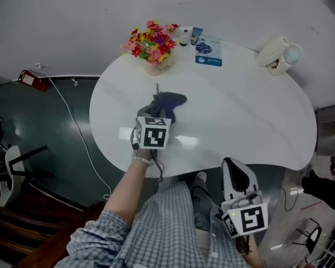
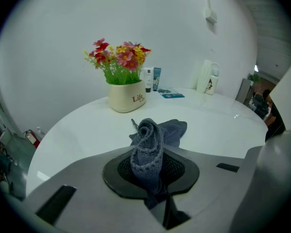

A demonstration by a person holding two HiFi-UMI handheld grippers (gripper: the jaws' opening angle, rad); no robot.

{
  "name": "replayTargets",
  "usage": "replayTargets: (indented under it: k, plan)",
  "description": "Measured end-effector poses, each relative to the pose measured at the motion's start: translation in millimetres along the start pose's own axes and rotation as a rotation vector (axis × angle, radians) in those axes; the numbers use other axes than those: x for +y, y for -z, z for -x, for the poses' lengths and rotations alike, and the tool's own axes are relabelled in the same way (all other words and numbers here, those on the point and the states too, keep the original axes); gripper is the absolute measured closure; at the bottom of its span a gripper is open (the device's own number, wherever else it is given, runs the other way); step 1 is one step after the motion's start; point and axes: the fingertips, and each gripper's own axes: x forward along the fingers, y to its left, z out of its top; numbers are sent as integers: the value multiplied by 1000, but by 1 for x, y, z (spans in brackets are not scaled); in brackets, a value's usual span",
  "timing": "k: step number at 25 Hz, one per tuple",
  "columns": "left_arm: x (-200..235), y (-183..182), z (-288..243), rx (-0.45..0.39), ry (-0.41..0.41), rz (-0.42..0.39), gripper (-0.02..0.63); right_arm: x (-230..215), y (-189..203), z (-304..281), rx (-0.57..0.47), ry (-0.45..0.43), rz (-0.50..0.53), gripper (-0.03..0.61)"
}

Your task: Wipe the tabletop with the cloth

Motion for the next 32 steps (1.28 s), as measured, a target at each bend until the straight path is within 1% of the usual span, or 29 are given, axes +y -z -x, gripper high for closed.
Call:
replayTargets:
  k: [9, 17, 23, 25, 29, 32]
  plan:
    - [82, 15, 19, 1, -113, 86, 558, 24, -6, -20, 1, -47, 20, 569]
    - [168, 26, 35, 5, -243, 131, 558, 33, -8, -27, 9, -39, 22, 569]
    - [220, 21, 35, 4, -312, 116, 558, 38, -5, -33, 30, -33, 22, 569]
    - [231, 16, 30, -2, -318, 121, 558, 40, -3, -35, 43, -31, 22, 569]
    - [248, 2, 20, -10, -333, 86, 558, 39, 1, -39, 59, -21, 10, 569]
    - [258, -8, 11, -23, -329, 90, 558, 37, 3, -38, 71, -4, 3, 569]
